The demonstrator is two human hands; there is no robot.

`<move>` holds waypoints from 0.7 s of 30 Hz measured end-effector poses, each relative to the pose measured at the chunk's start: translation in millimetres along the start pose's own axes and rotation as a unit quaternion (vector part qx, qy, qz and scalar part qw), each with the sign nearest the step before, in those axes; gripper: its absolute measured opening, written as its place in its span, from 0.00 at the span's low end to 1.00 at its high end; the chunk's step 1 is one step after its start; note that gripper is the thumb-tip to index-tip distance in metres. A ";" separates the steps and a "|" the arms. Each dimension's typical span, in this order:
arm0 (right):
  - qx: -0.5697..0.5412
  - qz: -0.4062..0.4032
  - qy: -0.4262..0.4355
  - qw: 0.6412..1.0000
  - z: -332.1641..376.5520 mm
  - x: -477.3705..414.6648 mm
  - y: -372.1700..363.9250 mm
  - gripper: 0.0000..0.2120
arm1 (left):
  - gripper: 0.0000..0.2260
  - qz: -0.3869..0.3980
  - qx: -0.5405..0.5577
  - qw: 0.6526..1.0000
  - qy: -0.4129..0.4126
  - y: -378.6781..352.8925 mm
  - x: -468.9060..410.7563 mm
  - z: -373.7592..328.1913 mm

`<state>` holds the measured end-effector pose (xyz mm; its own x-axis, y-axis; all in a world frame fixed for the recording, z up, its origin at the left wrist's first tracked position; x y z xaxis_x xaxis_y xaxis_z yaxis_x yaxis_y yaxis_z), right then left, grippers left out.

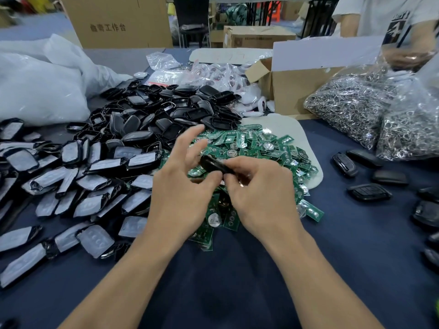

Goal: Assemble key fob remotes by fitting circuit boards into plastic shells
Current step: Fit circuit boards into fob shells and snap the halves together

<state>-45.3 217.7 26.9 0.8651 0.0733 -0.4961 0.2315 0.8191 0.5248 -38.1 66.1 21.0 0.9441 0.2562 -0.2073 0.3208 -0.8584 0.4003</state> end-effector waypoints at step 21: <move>-0.316 -0.047 -0.077 0.944 -4.0 -4.3 10.7 0.12 | 0.10 0.086 0.249 0.965 -0.013 0.3 -1.5 -8.8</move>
<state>-48.3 228.5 31.9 0.9198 -0.0606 -0.3876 0.0410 0.9974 -0.0586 -38.7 69.4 29.3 0.9759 0.0855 -0.2006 0.0776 -0.9959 -0.0469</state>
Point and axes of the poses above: each hand's wrist, its own x-axis away from the middle knuckle, its own y-axis out of the back of the hand, z = x × y, the point moved 5 cm from there along -x, towards the middle knuckle, and after that the axes turned 7 degrees about y, right-handed, at the moved point
